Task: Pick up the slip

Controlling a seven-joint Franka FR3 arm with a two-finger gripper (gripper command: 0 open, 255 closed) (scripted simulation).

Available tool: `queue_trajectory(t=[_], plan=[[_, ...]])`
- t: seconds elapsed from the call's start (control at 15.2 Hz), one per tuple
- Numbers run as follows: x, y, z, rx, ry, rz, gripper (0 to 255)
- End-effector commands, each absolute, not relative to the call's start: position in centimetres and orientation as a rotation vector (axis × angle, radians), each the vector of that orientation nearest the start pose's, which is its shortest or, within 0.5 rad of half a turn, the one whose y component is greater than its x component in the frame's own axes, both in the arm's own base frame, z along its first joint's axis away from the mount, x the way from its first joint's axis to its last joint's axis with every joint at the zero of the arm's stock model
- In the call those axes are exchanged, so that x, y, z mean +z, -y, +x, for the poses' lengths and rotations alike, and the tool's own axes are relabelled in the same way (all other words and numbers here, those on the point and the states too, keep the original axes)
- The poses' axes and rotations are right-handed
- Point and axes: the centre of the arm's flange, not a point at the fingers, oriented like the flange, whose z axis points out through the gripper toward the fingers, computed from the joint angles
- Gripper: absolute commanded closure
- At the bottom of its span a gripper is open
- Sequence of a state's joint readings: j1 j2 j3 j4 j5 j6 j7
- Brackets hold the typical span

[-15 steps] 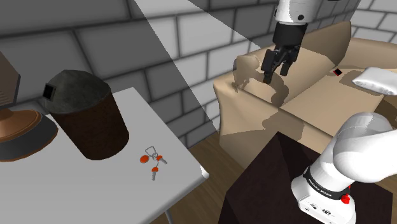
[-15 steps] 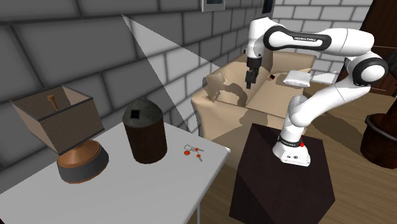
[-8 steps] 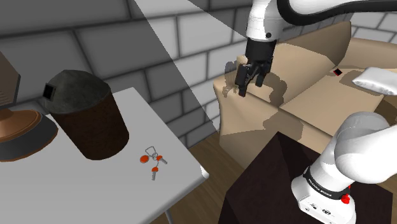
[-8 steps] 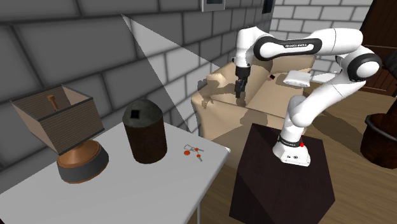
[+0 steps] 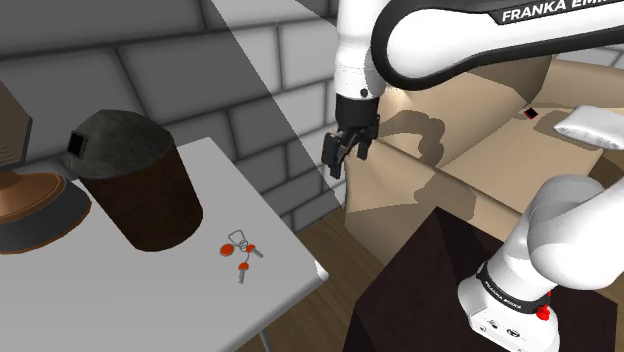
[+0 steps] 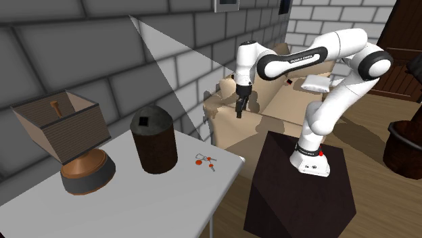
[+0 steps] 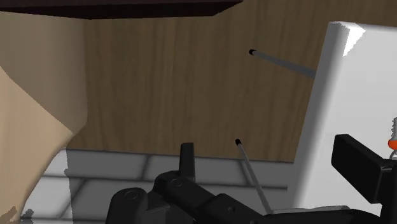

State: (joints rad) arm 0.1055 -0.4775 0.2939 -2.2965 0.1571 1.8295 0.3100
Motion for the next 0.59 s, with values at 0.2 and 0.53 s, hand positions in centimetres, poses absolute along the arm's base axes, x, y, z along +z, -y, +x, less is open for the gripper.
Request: queue_trajectory(t=[0.2, 0.53], plan=[[49.5, -24.0, 39.3, -0.006, 0.112, -3.124, 0], [47.0, -29.7, 41.3, -0.028, 0.197, -3.121, 0]])
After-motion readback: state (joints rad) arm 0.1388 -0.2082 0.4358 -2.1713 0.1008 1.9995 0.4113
